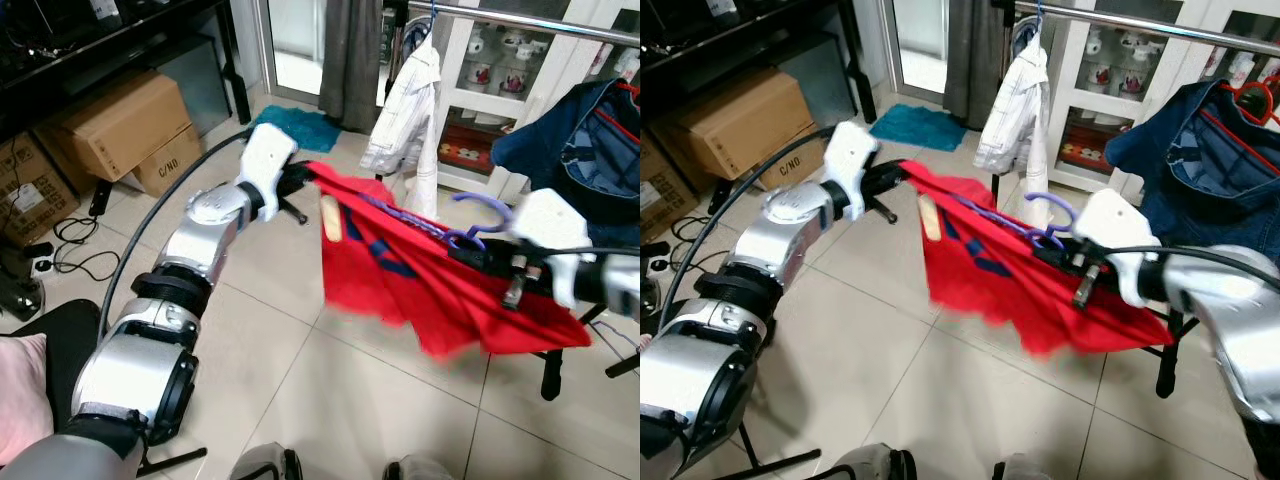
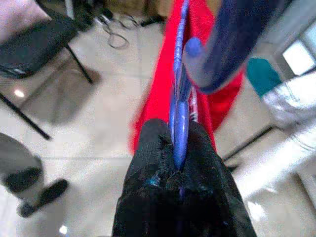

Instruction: Hang hanger

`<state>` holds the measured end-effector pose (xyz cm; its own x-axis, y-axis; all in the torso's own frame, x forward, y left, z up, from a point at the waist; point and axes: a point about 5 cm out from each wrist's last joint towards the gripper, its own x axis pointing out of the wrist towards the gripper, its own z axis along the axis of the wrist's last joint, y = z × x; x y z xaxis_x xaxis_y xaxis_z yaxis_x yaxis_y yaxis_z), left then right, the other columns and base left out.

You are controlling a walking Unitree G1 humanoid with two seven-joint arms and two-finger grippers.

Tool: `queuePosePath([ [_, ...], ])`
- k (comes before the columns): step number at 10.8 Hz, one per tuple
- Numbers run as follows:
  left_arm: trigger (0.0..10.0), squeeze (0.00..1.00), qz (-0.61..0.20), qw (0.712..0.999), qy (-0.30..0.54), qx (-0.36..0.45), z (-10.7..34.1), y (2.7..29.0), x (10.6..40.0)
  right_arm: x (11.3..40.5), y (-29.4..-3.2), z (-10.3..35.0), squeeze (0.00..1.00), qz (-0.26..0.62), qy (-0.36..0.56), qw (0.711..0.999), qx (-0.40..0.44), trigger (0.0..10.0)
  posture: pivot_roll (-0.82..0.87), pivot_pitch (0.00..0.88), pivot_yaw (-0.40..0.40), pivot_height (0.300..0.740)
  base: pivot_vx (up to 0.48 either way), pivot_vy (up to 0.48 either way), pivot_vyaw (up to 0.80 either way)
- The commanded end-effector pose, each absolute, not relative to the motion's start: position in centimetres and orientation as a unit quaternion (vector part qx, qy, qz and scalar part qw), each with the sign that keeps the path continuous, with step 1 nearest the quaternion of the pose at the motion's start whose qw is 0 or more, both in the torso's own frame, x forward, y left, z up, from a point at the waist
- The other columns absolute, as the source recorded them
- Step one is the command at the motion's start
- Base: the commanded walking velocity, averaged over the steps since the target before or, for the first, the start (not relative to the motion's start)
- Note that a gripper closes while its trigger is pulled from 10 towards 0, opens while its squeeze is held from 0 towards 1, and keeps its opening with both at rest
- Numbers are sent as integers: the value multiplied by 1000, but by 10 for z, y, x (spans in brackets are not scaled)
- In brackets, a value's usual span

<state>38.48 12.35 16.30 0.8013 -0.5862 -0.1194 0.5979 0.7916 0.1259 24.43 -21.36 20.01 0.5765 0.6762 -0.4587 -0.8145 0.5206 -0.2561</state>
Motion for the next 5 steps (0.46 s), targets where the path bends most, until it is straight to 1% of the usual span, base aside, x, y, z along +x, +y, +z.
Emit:
queuePosePath([
  [1, 0, 0, -225, 973, 25, 39, 174, 156, 393, 236, -218, 203, 0, 452, 157, 853, -209, 0, -180, 0, 91, 740, 0, 0, 0],
  [2, 0, 0, -213, 977, 26, 11, 173, 156, 395, 229, -213, 203, 0, 482, 149, 844, -183, 0, -182, 0, 90, 740, 0, 0, 0],
  [3, 0, 0, -218, 975, 28, -22, 172, 152, 396, 228, -208, 205, 0, 487, 125, 851, -153, 0, -182, 0, 90, 740, 0, 0, 0],
  [4, 0, 0, -258, 964, 37, -57, 168, 137, 394, 235, -205, 207, 0, 462, 98, 873, -122, 0, -178, 0, 88, 740, 0, 0, 0],
  [5, 0, 0, -285, 956, 44, -54, 164, 128, 391, 239, -204, 207, 0, 444, 81, 887, -98, 0, -177, 0, 88, 740, 0, 0, 0],
])
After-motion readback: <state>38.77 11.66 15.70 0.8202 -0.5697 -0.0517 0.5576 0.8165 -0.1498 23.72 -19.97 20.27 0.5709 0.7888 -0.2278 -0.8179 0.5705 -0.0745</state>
